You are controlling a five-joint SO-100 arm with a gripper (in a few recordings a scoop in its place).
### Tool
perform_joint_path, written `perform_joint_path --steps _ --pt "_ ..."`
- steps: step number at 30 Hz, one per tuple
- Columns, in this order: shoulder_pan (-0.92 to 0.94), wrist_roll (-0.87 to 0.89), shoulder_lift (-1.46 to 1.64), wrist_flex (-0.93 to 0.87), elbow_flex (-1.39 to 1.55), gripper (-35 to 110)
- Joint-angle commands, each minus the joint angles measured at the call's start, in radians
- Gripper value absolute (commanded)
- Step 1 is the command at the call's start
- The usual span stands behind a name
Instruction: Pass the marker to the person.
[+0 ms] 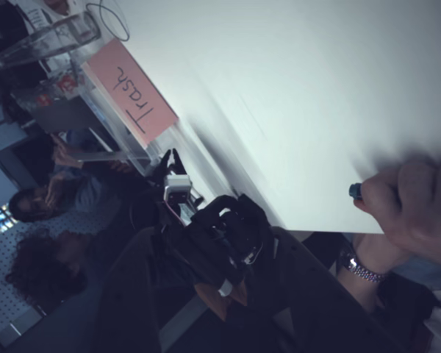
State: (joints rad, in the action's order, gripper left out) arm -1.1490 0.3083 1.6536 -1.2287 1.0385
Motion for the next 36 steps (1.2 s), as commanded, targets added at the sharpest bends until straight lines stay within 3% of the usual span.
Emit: perform_joint_path --steps 1,36 --pt "-0.002 -0.003 0.063 0.003 -0.009 30" --pt "0.003 0.002 0.094 -0.034 0.034 29"
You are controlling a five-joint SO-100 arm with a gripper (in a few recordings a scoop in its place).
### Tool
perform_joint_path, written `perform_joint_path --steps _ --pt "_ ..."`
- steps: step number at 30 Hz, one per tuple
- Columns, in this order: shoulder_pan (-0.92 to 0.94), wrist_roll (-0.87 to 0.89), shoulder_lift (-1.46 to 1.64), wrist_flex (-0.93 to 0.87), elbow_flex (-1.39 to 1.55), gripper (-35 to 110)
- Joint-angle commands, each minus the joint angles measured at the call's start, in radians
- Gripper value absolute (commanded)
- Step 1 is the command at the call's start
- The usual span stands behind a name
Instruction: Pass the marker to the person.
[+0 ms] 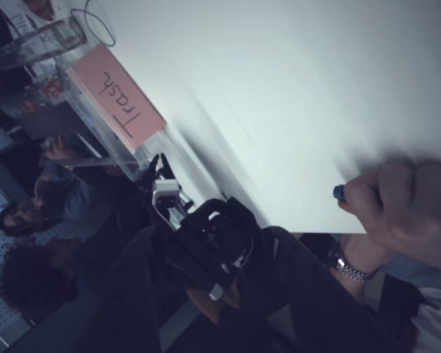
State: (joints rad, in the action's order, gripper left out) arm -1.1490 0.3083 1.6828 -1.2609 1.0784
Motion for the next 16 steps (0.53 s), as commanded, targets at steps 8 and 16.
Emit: perform_joint_path --steps 8,16 --pt "0.003 0.000 0.072 0.003 0.002 29" --pt "-0.002 0.002 0.078 -0.009 0.005 29"
